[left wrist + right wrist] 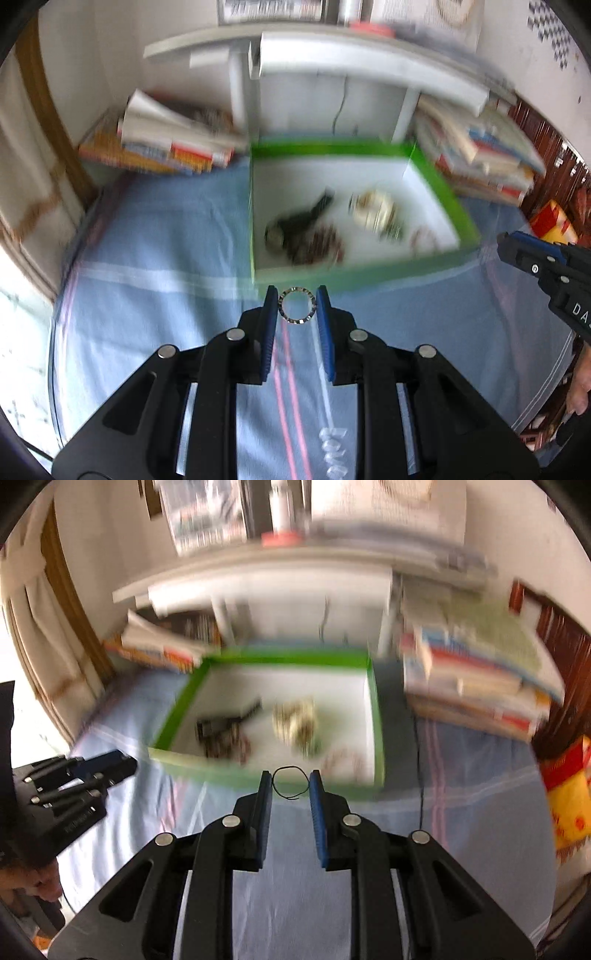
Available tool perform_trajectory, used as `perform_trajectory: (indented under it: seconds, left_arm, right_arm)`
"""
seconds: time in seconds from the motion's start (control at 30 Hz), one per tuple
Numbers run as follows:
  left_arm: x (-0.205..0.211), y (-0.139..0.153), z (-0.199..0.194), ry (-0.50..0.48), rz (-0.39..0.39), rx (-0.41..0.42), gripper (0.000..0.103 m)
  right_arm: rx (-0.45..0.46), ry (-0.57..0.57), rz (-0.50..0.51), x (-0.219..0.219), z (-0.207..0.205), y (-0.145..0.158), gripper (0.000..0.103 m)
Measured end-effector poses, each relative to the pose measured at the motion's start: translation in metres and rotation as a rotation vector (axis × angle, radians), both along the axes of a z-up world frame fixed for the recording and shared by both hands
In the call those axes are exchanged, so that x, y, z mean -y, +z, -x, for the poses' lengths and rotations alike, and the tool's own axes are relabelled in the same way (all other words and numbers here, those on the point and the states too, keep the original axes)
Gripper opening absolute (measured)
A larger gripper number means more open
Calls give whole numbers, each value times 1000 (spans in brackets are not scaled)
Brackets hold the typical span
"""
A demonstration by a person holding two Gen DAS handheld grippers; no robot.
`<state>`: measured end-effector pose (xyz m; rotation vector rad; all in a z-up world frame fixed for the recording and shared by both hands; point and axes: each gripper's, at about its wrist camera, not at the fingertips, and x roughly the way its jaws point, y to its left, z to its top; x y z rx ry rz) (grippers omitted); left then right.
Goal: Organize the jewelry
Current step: 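Carry both rings over the green box and open both tools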
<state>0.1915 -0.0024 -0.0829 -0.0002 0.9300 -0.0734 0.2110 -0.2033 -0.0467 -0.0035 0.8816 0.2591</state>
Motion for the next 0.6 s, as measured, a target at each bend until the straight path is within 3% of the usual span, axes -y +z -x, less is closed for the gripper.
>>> perform_trajectory:
  seconds: [0.13,0.23,0.43,0.6]
  left_arm:
    - [9,22,-33,-2,8,51,21]
    - [19,22,-56,-4,9,56,21]
    - [36,-15,-86,-11,-12,-12,21]
    - [38,-38,-96,-19,-33,-54,22]
  right_arm:
    - [46,-3,4,-2,-31,12,21]
    - [0,-14,3,-7,-55,-8,21]
    - [-104,-22,42,-15,-77,-60,21]
    - [-150,-38,47,-13,-85,-82,21]
